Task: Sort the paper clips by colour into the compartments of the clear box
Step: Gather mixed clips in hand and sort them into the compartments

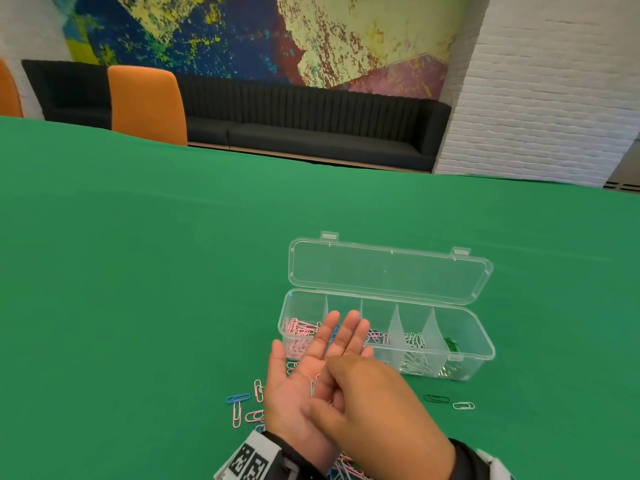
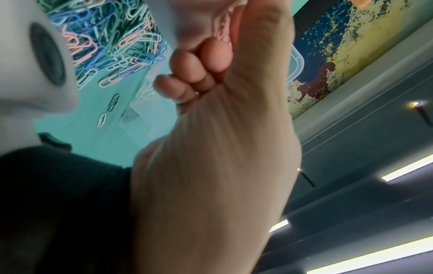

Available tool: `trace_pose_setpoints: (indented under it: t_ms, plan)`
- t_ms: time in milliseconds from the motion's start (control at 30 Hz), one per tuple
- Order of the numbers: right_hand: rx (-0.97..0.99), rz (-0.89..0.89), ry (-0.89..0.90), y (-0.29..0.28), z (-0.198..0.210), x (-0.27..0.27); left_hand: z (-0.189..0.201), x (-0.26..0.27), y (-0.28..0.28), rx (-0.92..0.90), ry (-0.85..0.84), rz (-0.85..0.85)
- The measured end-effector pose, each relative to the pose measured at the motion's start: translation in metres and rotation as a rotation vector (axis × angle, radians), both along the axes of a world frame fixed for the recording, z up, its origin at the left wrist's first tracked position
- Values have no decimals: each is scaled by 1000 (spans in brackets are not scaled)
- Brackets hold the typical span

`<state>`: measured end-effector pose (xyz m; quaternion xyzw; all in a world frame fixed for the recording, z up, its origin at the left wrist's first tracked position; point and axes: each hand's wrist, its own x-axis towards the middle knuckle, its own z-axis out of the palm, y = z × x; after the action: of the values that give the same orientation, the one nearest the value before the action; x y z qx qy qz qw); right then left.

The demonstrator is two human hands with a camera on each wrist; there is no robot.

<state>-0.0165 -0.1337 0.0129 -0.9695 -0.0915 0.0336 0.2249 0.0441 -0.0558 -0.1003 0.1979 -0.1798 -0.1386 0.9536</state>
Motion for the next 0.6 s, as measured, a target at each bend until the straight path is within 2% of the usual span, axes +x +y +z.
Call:
trace_pose_setpoints:
  t_ms: [233, 300, 400, 467, 533, 567, 600]
  plan:
    - [-87, -22, -38, -2, -7, 5, 5, 1, 0, -46, -50, -57]
    - [-54, -30, -70, -3, -9, 6, 6, 3, 1, -23, -42, -50]
    - [90, -56, -96, -7, -11, 7, 4, 8, 5, 47, 2, 49]
    - [192, -87, -121, -14, -9, 11, 10, 4, 4, 12, 102, 13]
    - [259, -150, -155, -29, -5, 17, 22, 0, -3, -125, 219, -102]
    - [283, -198, -171, -40, -3, 21, 26, -1, -2, -169, 342, -144]
    - [295, -251, -190, -52, 0, 24, 26, -2, -5, -194, 423, -105]
